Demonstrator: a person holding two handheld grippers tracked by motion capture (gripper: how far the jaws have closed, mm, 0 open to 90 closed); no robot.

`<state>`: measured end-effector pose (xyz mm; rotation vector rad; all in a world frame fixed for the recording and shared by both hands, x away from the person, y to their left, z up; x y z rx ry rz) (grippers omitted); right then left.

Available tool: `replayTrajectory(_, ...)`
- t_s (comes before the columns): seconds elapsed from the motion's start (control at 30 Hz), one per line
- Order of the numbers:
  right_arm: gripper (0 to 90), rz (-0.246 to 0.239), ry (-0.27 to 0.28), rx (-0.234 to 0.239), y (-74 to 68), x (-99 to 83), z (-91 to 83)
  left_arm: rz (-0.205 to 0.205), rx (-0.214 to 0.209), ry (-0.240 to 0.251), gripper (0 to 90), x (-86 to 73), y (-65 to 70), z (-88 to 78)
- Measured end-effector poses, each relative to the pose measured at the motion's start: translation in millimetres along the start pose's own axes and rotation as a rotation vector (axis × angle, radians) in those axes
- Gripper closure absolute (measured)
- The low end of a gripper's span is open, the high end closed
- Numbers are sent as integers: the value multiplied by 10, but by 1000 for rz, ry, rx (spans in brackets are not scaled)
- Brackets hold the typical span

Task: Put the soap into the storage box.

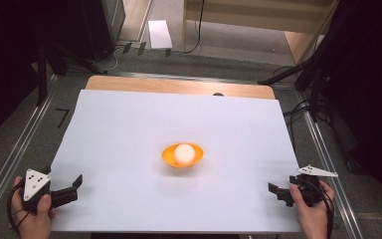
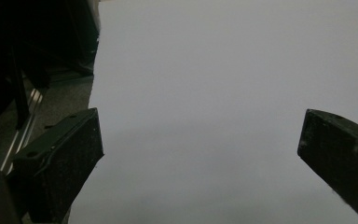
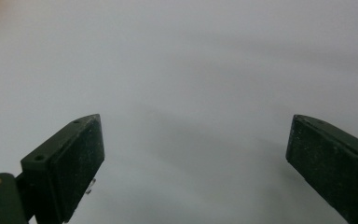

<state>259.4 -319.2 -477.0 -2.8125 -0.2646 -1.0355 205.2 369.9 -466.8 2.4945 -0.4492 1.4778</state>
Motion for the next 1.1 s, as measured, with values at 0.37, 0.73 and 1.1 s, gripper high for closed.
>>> replayTrajectory(0.37, 25, 46, 148, -15, 267, -215, -97, -2, -3, 2, 0, 0, -6, -1)
replayTrajectory(0.73, 55, 124, 267, 15, 418, -361, -122, -3, -6, 2, 0, 0, -6, -1)
replayTrajectory(1.1, 81, 128, 267, 19, 421, -376, -97, -3, -10, -9, 0, 3, -6, 10)
Point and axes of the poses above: each handheld gripper's, and its own axes: z roughly forward along the jaws, x roughly out of its top, y roughly to its right, the point moved 1 cm from there along z, roughly forward along the jaws, and after that the axes turned 12 degrees about -x, right-handed, at the moved point
